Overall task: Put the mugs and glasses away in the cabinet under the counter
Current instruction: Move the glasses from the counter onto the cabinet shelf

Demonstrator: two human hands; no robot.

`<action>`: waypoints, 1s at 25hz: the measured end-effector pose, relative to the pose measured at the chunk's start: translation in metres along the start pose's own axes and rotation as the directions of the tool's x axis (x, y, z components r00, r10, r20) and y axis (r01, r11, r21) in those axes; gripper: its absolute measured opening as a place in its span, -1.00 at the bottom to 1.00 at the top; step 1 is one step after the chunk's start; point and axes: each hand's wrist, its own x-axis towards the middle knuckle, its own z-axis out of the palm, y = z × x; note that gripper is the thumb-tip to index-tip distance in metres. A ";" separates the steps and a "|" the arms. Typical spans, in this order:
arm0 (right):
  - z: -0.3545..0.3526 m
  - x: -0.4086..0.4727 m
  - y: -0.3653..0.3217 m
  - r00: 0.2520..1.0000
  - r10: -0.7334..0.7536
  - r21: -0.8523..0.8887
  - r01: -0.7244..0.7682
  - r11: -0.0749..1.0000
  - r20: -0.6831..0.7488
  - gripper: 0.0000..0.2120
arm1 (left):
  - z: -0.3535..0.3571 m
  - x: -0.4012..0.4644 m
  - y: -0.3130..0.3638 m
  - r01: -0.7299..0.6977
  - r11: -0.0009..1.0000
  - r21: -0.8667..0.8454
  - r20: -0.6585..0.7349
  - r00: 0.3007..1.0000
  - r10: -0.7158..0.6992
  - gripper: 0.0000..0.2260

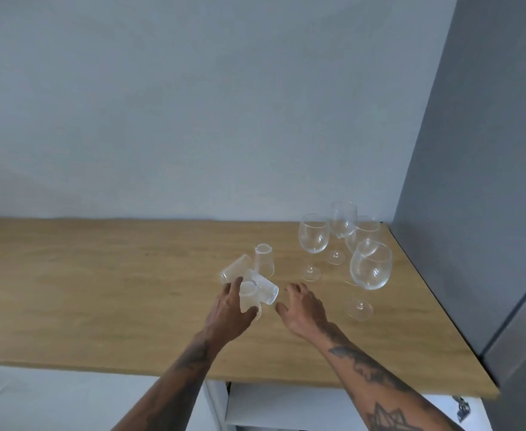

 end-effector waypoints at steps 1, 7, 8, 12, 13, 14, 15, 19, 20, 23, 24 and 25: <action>0.010 0.010 0.003 1.000 0.005 0.003 -0.005 1.000 0.021 -0.61 | 0.009 0.008 -0.005 0.020 1.000 -0.012 0.026 0.999 -0.019 -0.23; 0.056 0.066 0.024 0.996 -0.026 0.113 0.016 0.993 0.090 -0.38 | 0.051 0.031 -0.023 0.122 0.971 -0.206 -0.062 0.989 -0.137 -0.21; 0.066 0.071 0.026 0.994 -0.034 0.113 0.023 0.993 0.101 -0.36 | 0.057 0.031 -0.025 0.115 0.963 -0.242 -0.093 0.986 -0.141 -0.23; 0.088 0.085 0.030 1.000 0.005 0.147 -0.002 0.989 -0.015 -0.48 | 0.069 0.037 -0.035 0.082 0.931 -0.357 -0.171 0.974 -0.151 -0.30; 0.088 0.086 0.028 0.999 -0.002 0.180 0.008 0.984 -0.033 -0.54 | 0.069 0.037 -0.038 0.075 0.923 -0.377 -0.173 0.974 -0.149 -0.31; 0.086 0.087 0.028 0.999 -0.012 0.217 0.022 0.976 -0.045 -0.58 | 0.067 0.036 -0.042 0.059 0.921 -0.386 -0.170 0.976 -0.133 -0.32; 0.082 0.087 0.027 0.998 -0.027 0.257 0.040 0.966 -0.056 -0.59 | 0.064 0.035 -0.046 0.041 0.919 -0.393 -0.160 0.981 -0.112 -0.32; 0.043 0.085 0.027 0.981 -0.153 0.291 0.181 0.940 -0.118 -0.55 | 0.046 0.036 -0.061 -0.009 0.924 -0.382 -0.078 0.997 -0.023 -0.35; 0.033 0.084 0.028 0.975 -0.204 0.242 0.219 0.945 -0.087 -0.53 | 0.043 0.036 -0.062 -0.022 0.928 -0.371 -0.050 0.999 0.004 -0.35; 0.014 0.083 0.027 0.953 -0.301 0.093 0.296 0.951 0.048 -0.50 | 0.040 0.037 -0.063 -0.082 0.928 -0.363 -0.001 0.996 0.088 -0.36; 0.013 0.081 0.026 0.951 -0.302 0.073 0.297 0.952 0.070 -0.50 | 0.041 0.038 -0.062 -0.100 0.920 -0.378 -0.003 0.994 0.107 -0.37; 0.013 0.080 0.023 0.953 -0.294 0.063 0.289 0.955 0.079 -0.50 | 0.042 0.038 -0.061 -0.113 0.912 -0.394 -0.005 0.993 0.120 -0.38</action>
